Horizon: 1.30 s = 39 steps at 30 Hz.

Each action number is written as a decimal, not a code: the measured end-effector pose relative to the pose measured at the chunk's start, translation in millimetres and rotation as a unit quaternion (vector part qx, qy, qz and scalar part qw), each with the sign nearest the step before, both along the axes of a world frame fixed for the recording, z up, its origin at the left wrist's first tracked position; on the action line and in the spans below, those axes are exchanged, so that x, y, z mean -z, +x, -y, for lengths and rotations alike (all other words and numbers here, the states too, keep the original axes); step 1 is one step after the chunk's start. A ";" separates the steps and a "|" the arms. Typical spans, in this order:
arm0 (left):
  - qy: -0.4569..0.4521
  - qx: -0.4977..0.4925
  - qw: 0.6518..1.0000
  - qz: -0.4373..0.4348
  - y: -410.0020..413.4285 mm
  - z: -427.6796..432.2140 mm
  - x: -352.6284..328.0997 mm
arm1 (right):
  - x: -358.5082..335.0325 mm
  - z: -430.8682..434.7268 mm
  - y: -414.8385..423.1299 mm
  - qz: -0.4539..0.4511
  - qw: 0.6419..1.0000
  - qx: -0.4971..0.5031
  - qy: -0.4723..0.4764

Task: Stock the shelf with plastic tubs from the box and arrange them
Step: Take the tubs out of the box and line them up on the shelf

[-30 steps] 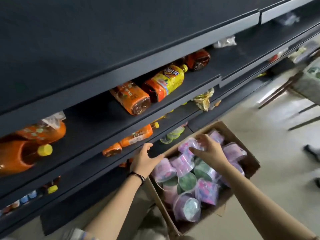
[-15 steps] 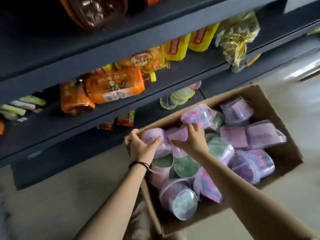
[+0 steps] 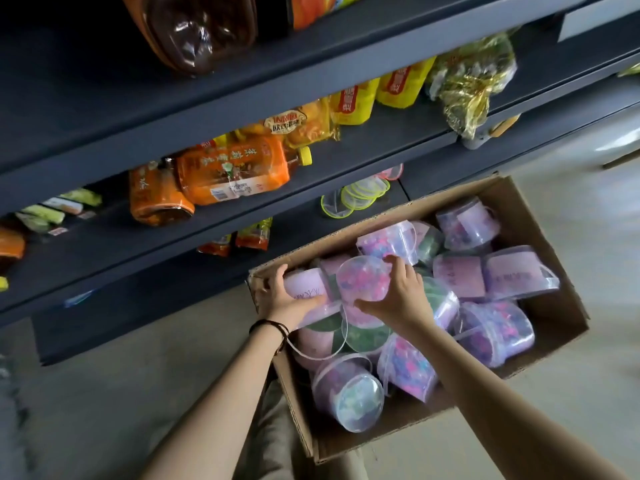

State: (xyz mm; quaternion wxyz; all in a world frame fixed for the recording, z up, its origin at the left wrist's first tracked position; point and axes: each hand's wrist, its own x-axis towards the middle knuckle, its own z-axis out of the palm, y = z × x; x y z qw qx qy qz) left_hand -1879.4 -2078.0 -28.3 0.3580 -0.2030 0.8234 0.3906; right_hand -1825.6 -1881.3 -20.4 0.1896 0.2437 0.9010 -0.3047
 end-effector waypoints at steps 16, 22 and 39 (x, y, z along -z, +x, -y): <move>0.088 -0.125 0.984 0.092 -8.7 2.4 -14.9 | -9.9 -21.1 -35.0 0.047 0.999 0.023 -0.005; 0.287 -0.328 0.863 0.255 2.4 -29.5 -33.6 | -26.1 -68.2 -11.2 0.005 0.907 0.311 -0.283; 0.029 0.133 0.985 -0.105 14.7 -39.5 33.8 | -15.3 -96.3 12.1 -0.170 0.981 -0.064 -0.062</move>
